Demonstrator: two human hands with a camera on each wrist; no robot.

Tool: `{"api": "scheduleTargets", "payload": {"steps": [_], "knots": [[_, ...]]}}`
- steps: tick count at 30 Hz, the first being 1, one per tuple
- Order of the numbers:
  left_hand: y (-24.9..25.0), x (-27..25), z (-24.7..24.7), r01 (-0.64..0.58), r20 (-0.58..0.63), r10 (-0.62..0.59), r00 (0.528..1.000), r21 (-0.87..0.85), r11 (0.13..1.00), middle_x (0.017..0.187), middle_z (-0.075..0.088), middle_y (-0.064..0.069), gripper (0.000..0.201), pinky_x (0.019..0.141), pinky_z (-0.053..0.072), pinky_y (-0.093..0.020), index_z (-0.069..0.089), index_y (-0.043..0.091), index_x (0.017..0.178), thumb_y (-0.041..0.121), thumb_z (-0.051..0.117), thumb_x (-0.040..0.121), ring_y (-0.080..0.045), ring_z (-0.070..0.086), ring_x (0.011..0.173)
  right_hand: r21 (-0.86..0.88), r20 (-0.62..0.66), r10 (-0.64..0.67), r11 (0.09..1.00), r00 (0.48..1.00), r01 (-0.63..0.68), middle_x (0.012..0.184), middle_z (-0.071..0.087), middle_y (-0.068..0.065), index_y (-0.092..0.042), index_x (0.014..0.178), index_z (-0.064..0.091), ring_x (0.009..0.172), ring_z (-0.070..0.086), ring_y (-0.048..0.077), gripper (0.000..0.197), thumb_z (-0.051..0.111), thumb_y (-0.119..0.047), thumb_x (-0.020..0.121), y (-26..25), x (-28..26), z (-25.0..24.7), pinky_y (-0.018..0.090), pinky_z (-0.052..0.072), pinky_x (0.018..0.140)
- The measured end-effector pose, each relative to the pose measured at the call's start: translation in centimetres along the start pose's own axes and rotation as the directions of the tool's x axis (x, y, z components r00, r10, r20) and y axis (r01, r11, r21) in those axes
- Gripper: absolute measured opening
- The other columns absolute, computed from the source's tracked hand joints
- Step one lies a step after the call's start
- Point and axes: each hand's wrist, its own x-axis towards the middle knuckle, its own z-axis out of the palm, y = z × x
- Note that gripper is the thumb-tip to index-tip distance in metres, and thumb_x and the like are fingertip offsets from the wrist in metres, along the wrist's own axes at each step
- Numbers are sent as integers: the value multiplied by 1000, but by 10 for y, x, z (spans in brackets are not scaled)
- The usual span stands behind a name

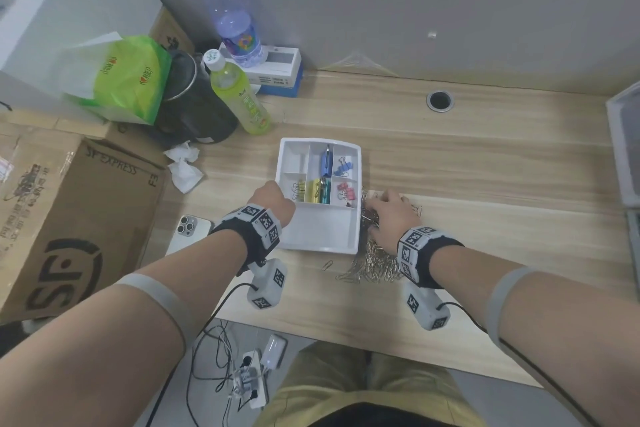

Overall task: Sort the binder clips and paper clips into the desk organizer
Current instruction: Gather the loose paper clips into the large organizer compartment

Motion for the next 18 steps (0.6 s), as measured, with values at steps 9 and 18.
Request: {"api": "scheduleTargets", "payload": {"steps": [9, 18], "knots": [[5, -2, -3, 4, 13, -4, 1000, -35, 999, 82, 49, -2, 14, 53, 38, -27, 45, 9, 102, 10, 43, 89, -15, 49, 65, -6, 9, 35, 999, 999, -35, 117, 61, 5, -20, 111, 70, 107, 59, 27, 31, 61, -4, 86, 6, 2, -16, 31, 47, 90], [16, -5, -12, 11, 42, -10, 999, -18, 1000, 73, 48, -4, 22, 64, 42, -29, 40, 10, 71, 6, 46, 92, -23, 52, 73, 115, 68, 16, 993, 998, -24, 123, 64, 3, -17, 113, 69, 84, 62, 17, 28, 71, -17, 85, 4, -6, -42, 26, 48, 77]]}}
